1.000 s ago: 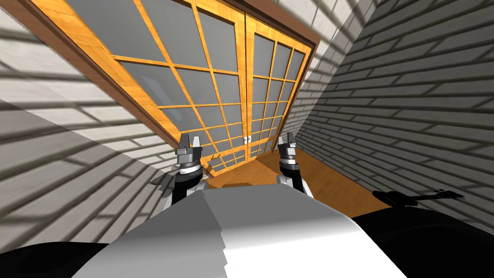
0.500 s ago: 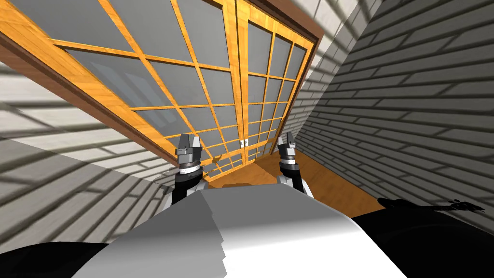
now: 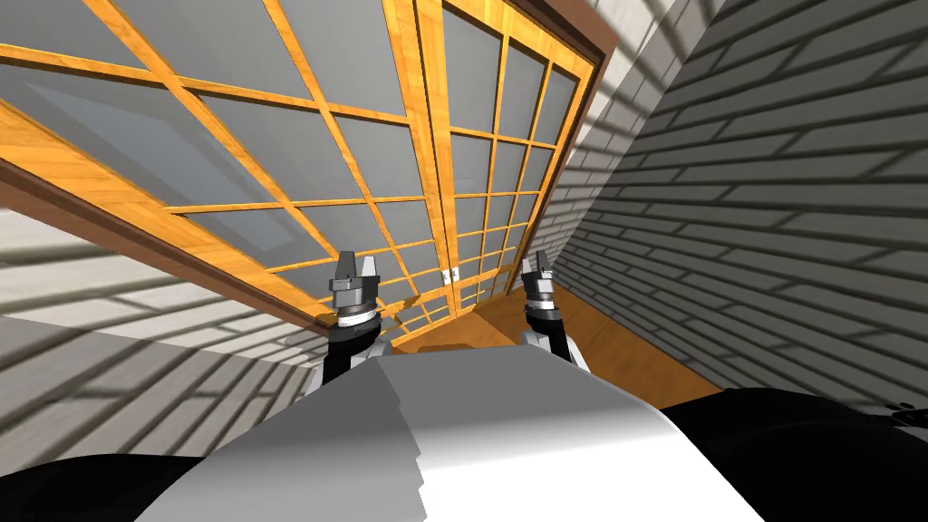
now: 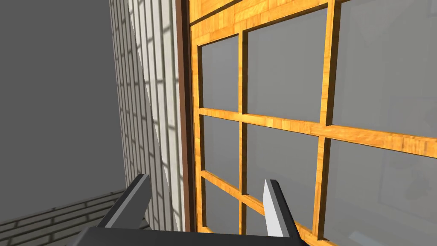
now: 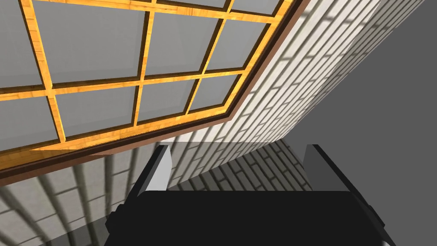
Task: Push the door open
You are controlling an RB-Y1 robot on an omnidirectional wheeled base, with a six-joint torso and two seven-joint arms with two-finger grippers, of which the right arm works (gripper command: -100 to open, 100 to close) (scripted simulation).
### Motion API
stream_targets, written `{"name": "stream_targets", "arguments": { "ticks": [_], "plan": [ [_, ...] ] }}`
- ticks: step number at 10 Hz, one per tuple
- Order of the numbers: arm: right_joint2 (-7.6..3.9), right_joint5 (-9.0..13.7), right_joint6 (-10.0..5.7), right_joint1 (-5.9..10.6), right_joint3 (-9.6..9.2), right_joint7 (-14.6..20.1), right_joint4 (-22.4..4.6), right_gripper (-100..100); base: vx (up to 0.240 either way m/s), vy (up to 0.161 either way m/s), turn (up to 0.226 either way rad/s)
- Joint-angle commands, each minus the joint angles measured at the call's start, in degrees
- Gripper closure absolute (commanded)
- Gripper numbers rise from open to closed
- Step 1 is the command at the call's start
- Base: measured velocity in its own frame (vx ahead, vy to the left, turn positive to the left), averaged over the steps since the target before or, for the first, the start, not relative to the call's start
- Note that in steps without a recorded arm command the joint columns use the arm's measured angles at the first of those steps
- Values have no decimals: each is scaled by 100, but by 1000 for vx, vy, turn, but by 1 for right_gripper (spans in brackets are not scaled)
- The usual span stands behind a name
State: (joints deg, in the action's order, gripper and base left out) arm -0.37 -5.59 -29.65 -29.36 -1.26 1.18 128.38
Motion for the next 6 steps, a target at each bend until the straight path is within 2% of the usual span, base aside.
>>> {"name": "stream_targets", "arguments": {
  "ticks": [1, 6],
  "plan": [
    [-35, 8, -16, -11, 11, -46, -33, -100, 139, -150, 5],
    [-146, 26, -64, -31, 39, -219, -167, -100, 144, -149, 6]
  ]
}}
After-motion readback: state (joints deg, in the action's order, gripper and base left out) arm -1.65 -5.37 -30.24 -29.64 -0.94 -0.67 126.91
